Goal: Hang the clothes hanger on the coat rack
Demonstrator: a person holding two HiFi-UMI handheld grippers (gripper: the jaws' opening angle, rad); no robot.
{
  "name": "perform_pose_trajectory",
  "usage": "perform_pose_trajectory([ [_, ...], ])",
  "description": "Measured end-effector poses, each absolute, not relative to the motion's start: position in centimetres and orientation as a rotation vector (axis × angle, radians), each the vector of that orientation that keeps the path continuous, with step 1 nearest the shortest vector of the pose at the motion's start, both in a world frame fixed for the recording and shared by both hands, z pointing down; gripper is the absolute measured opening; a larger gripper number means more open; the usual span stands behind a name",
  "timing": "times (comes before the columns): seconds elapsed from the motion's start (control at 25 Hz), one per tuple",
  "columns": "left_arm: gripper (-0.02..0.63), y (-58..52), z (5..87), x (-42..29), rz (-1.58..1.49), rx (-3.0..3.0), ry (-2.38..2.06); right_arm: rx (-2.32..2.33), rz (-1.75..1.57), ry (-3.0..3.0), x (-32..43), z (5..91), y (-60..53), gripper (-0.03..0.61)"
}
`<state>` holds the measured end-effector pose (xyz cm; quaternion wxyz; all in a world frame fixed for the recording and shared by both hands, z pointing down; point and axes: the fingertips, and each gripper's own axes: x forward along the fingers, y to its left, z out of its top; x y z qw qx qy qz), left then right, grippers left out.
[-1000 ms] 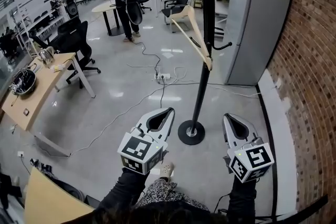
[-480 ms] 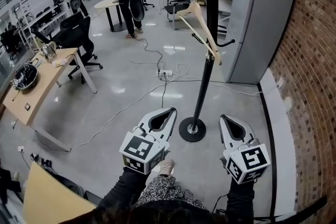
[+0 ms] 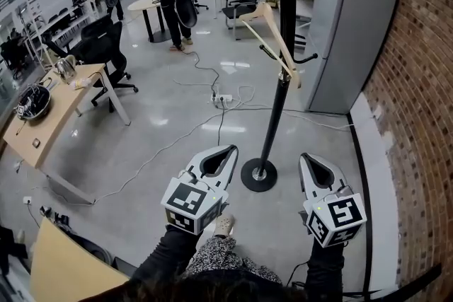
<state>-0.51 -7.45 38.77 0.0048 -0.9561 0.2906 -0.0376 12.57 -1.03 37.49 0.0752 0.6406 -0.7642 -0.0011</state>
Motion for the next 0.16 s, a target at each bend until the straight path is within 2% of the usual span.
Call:
perform_pose_trajectory([
  [0.16,0.006,-7.4,39.12,-0.47,-0.122,-2.994,0.906,1.915,-0.001,-2.292,12.46,37.98,-0.98,0.008],
])
